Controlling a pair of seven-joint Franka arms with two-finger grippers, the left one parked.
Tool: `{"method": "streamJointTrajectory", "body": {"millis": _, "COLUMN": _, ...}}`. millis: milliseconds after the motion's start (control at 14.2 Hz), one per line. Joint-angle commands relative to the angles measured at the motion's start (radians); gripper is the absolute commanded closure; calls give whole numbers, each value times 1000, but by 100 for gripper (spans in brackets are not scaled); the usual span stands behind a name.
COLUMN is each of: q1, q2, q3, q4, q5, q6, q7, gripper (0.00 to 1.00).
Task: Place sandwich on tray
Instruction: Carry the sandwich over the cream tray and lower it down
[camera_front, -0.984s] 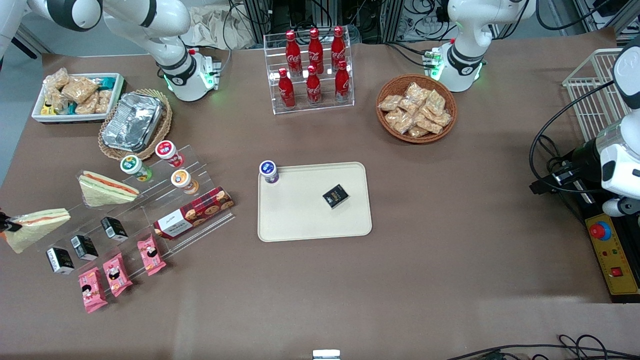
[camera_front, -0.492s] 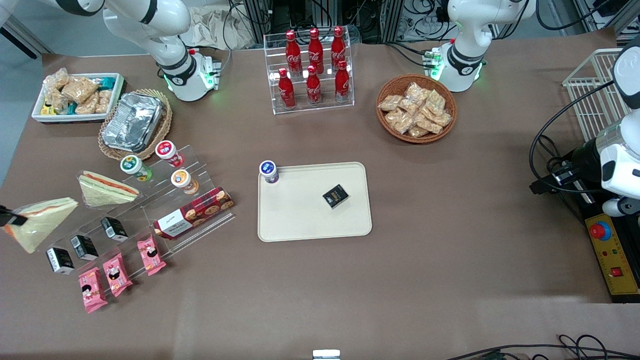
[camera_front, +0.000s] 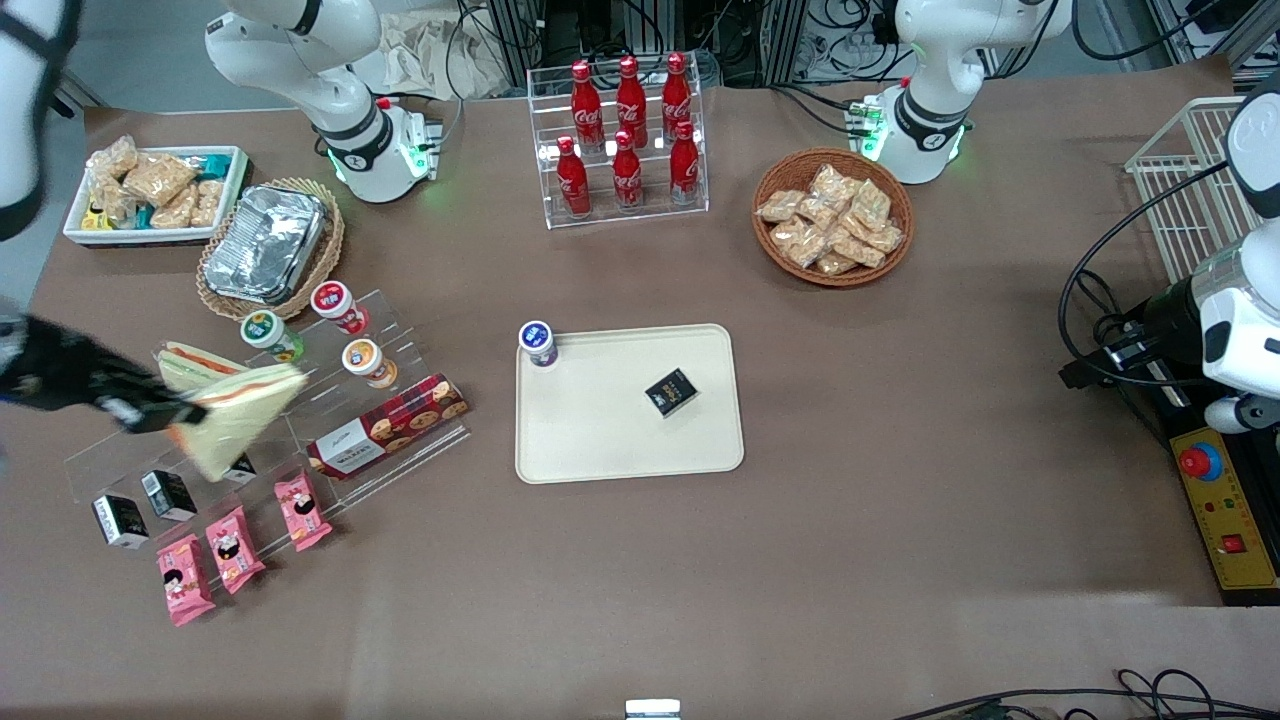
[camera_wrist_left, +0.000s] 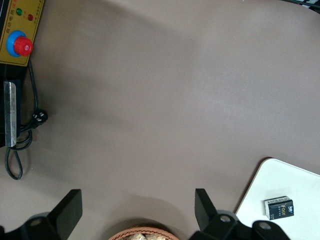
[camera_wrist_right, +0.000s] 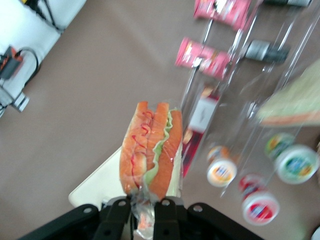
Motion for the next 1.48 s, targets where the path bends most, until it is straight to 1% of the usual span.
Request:
{"method": "streamJointTrajectory", "body": {"millis": 0, "q1": 156, "q2": -12, "q3": -11, "q4": -24, "q5": -35, "q6": -1, "q7": 188, "gripper": 96}}
{"method": "streamJointTrajectory", "body": {"millis": 70, "q1": 206, "q2": 1, "q3": -11, "q4": -28, "q5": -50, "q6": 16, "q7": 265, "gripper": 96}}
{"method": "streamJointTrajectory", "body": {"millis": 422, "q1": 374, "q2": 63, "q3": -11, "q4": -146, "q5": -52, "q6": 207, "q7": 535, "gripper": 96}}
{"method": "streamJointTrajectory", "body": {"millis": 562, "q1": 426, "q2": 125, "q3": -11, "q4": -153, "q5": -53, "q6": 277, "q7": 647, "gripper": 96}}
{"method": "streamJointTrajectory", "body": {"millis": 703, "q1": 470, "q2": 191, "q3": -11, "q4": -154, "q5": -52, "q6": 341, "q7": 715, "gripper": 96}}
{"method": "streamJointTrajectory", "body": {"millis": 914, "q1": 489, "q2": 292, "q3": 1, "q4": -159, "q5": -20, "q6": 427, "q7": 813, "gripper": 96}}
{"method": "streamJointTrajectory", "body": {"millis": 1125, "q1": 517, "q2": 361, "q3": 4, "q4": -162, "q5": 51, "q6": 498, "q7": 878, "gripper": 96}}
{"method": "streamJointTrajectory", "body": {"millis": 1195, "q1": 527, "q2": 376, "q3": 6, "q4": -162, "q5": 60, "q6": 528, "q7": 901, "gripper": 96}}
{"method": "streamJointTrajectory", "body": {"millis": 1406, "q1": 569, "q2": 422, "q3": 6, "q4": -160, "q5": 62, "q6": 606, "q7": 983, "gripper": 95}}
